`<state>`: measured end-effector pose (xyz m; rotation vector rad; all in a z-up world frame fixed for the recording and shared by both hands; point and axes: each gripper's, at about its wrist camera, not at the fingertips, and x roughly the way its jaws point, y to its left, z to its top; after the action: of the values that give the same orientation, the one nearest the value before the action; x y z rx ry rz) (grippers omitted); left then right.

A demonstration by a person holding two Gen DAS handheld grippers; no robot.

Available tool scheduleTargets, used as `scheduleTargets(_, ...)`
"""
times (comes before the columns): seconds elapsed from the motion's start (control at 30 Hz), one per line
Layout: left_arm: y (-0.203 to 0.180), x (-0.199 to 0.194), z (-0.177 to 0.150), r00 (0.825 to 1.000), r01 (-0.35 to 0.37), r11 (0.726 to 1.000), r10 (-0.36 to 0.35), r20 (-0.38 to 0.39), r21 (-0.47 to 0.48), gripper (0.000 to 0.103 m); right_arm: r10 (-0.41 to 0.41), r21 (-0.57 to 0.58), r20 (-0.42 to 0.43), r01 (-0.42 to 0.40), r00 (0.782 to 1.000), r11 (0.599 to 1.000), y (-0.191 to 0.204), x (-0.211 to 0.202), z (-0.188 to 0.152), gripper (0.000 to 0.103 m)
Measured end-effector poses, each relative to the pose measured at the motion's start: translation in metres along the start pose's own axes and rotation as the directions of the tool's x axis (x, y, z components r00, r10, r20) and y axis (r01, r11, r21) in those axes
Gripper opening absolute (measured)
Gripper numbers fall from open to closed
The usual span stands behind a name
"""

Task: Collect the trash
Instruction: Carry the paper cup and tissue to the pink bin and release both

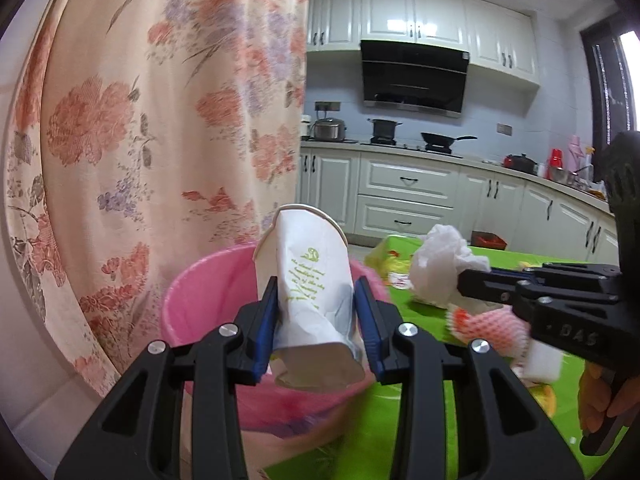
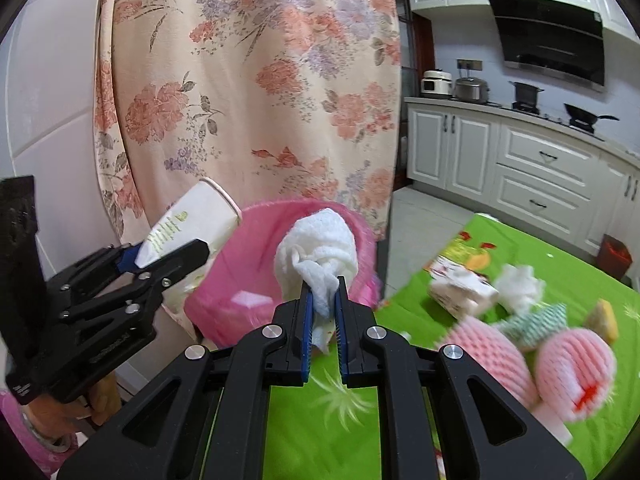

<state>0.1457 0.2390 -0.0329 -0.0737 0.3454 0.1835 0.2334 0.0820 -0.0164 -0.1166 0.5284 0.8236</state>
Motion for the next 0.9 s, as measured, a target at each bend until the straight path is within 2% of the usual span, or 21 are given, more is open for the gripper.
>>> scheduleTargets(0.13, 0.026, 0.017, 0.005, 1.0, -0.024, 0.999, 0.023, -0.015, -0.021, 0.037, 0.024, 0.0, -0.016, -0.024, 1.0, 1.0, 0.003, 0.023, 0.013, 0.012)
scheduleTargets(0.47, 0.053, 0.05, 0.01, 0.996, -0.065, 0.996, 0.062, -0.059, -0.056, 0.038, 0.076, 0.011, -0.051, -0.075, 0.996, 0.997, 0.002, 0.076, 0.036, 0.012)
scheduleTargets(0.67, 0.069, 0.066, 0.008, 0.994, -0.056, 0.995, 0.047, -0.103, -0.086, 0.04, 0.099, -0.025, -0.078, -0.101, 0.992, 0.995, 0.005, 0.097, 0.043, 0.014)
scheduleTargets(0.77, 0.075, 0.073, 0.009, 0.991, -0.068, 0.993, 0.057, -0.117, -0.095, 0.047, 0.1, -0.036, -0.088, -0.103, 0.991, 0.994, 0.004, 0.106, 0.047, 0.016)
scheduleTargets(0.8, 0.076, 0.075, 0.009, 0.991, -0.07, 0.993, 0.058, -0.12, -0.098, 0.05, 0.1, -0.038, -0.09, -0.103, 0.991, 0.994, 0.003, 0.108, 0.047, 0.022)
scheduleTargets(0.83, 0.076, 0.076, 0.008, 0.991, -0.072, 0.993, 0.06, -0.122, -0.098, 0.058, 0.093, -0.046, -0.095, -0.098, 0.991, 0.994, 0.003, 0.112, 0.047, 0.025)
scheduleTargets(0.87, 0.076, 0.077, 0.009, 0.99, -0.08, 0.992, 0.068, -0.12, -0.097, 0.063, 0.094, -0.05, -0.098, -0.099, 0.991, 0.994, 0.003, 0.114, 0.047, 0.028)
scheduleTargets(0.9, 0.076, 0.077, 0.009, 0.99, -0.088, 0.992, 0.076, -0.118, -0.096, 0.063, 0.097, -0.053, -0.103, -0.103, 0.99, 0.993, 0.002, 0.116, 0.047, 0.027)
